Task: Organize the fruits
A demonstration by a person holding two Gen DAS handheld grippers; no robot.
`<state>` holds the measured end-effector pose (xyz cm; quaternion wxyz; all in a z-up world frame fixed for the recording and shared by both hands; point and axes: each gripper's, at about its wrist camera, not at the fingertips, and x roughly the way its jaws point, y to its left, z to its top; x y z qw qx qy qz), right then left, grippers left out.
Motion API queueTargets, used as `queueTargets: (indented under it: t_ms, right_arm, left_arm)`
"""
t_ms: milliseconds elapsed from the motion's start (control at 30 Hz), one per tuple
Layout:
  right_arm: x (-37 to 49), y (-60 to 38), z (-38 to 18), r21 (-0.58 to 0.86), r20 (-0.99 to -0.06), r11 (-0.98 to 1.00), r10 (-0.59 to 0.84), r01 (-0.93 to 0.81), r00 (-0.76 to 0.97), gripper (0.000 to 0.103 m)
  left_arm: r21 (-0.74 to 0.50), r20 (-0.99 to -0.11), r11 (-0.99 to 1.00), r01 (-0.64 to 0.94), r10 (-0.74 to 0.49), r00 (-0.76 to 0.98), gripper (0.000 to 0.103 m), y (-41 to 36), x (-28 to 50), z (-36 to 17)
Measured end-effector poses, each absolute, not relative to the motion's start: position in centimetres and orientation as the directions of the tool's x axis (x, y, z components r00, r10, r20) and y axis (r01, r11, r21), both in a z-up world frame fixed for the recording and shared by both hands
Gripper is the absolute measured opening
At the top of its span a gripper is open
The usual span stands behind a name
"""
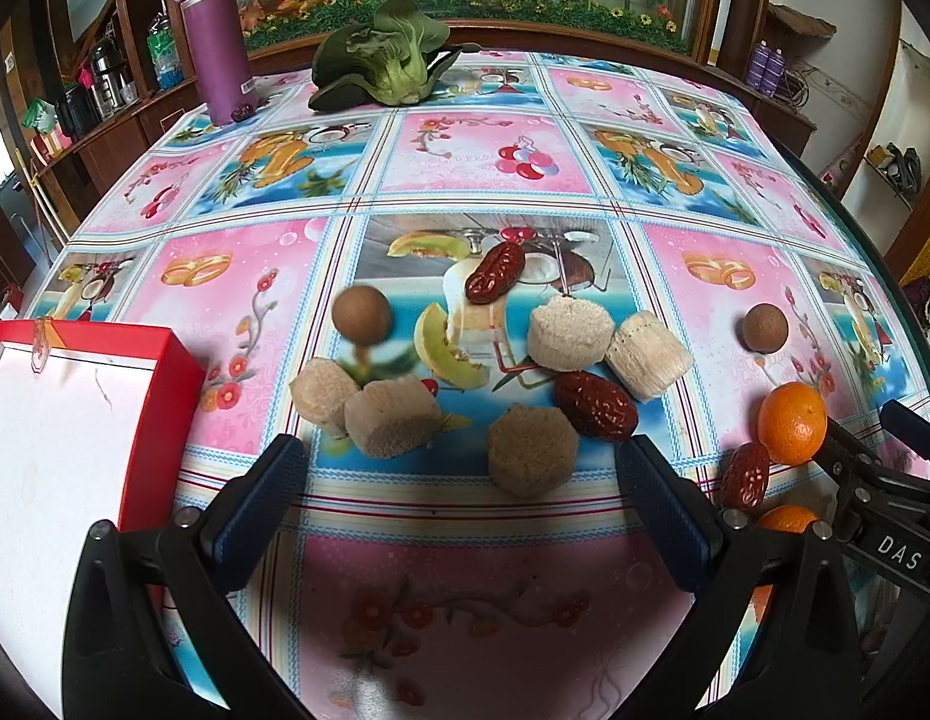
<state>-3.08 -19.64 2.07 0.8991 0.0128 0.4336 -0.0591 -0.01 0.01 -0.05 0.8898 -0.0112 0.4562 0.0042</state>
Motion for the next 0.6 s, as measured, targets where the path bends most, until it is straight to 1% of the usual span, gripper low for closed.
queueTargets:
  t_ms: [167,233,333,367,467,533,600]
  right_arm:
    - [-3.0,-19.6,2.2,-0.028,-0.781,0.993,-0.095,0.117,0.617,0.103]
    - [-3.0,-19.5,2.2,-0.028,-0.783,0.994,-0.089,0.107,0.616,0.103]
    - [-2.9,-19.4,2.3,-0.022,-0.806,0.998,-0.051,0.056,0.589,0.103]
    - [-3.1,-19.5,2.4,-0.001,-0.804,0.999,-0.025,0.040,0.595,0.102]
    - [-4.5,-20.1,3.8,0.080,-0.756,0.996,0.042,0.028,0.654,0.102]
    - [-5.2,-20.4,4.9,0.156,-0.696,0.988,0.123,-0.019,0.707,0.102]
    - [-5.8,-20.6,5.7,0.199,-0.648,0.979,0.160,-0.038,0.745,0.102]
  left_arm:
    - [-0.014,-0.817,1.000,-0.024,0.002,0.576,0.103,-0.1,0.0,0.0]
    - [-0.013,-0.831,1.000,-0.001,-0.010,0.557,0.103,-0.1,-0.2,0.1]
    - [-0.024,-0.843,1.000,0.009,-0.025,0.538,0.103,0.2,-1.1,0.3]
    - [-0.026,-0.838,1.000,0.010,-0.028,0.544,0.103,0.4,-1.9,0.6]
    - [-0.017,-0.803,1.000,0.005,-0.017,0.596,0.103,0.8,-4.7,2.0]
    - [0.007,-0.779,1.000,0.021,-0.008,0.627,0.103,0.8,-6.6,2.8]
    - [0.024,-0.760,0.999,0.046,-0.012,0.650,0.103,0.4,-8.1,3.5]
